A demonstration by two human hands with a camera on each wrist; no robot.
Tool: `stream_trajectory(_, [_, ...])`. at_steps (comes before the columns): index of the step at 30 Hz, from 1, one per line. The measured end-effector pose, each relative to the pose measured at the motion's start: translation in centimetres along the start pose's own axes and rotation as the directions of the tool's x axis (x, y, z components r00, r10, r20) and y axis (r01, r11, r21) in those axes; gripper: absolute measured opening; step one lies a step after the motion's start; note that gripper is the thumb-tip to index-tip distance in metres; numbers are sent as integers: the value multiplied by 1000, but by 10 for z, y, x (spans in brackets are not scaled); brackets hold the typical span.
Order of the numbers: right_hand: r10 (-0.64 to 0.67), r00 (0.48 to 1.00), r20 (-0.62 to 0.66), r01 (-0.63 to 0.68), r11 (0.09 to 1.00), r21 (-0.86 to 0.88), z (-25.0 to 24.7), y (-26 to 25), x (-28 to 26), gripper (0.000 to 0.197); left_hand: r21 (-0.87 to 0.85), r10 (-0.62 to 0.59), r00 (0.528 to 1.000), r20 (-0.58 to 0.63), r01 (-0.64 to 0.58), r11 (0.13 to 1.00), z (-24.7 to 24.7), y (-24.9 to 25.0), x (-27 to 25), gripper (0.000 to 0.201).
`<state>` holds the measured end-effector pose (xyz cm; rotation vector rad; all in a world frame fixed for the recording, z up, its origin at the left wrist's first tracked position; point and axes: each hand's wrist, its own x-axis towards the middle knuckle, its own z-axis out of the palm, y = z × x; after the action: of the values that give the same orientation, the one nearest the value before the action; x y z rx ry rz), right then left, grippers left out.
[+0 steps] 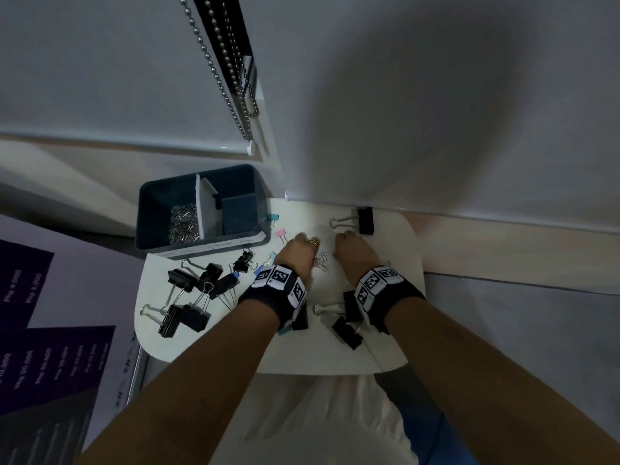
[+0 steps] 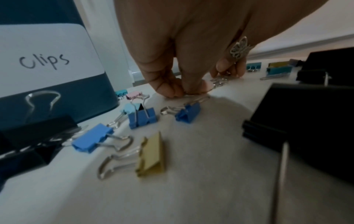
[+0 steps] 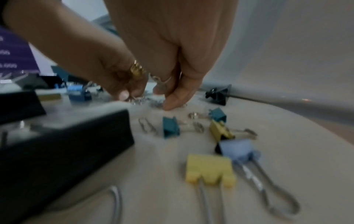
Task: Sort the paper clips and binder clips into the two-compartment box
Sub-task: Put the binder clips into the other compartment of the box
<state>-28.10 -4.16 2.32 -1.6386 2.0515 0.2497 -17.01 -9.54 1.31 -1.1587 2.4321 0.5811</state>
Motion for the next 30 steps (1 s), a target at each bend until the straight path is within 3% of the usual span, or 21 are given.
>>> stream_trajectory(3, [-5, 1000, 30, 4, 1000, 14, -4, 3, 1, 35, -12, 3, 1000, -12, -3, 1000, -1, 1, -1, 34])
stream_trajectory(8, [17, 1000, -25, -17, 999, -37, 1, 10, 1, 27, -72, -34, 999, 10, 35, 997, -10, 5, -6, 29])
stream_trajectory(14, [25, 999, 19, -26, 999, 27, 2, -4, -6, 30, -293, -101, 983, -153, 52, 955, -21, -8, -29, 23])
stream_trajectory(17, [56, 997, -57, -51, 995, 90, -11, -10, -9, 24, -462, -97, 954, -285, -48, 885, -40, -17, -55, 19])
stream_trajectory(18, [65, 993, -102, -55, 994, 98, -17, -11, -10, 28, -492, -109, 937, -331, -73, 868, -47, -22, -64, 18])
stream_trajectory(21, [35, 997, -65, -16, 962, 274, -32, -33, -17, 29, -538, -237, 864, -444, -45, 842, -69, -53, -90, 16])
stream_trajectory(24, [-29, 985, -169, 97, 908, 408, -44, -78, -11, 28, -587, -422, 742, -520, 48, 808, -78, -108, -102, 14])
stream_trajectory(26, [-104, 971, -213, 191, 877, 441, -51, -121, 0, 25, -587, -502, 687, -526, 134, 798, -79, -145, -102, 17])
stream_trajectory(30, [-156, 955, -252, 252, 877, 410, -56, -201, 25, 25, -583, -600, 653, -462, 286, 761, -76, -192, -93, 21])
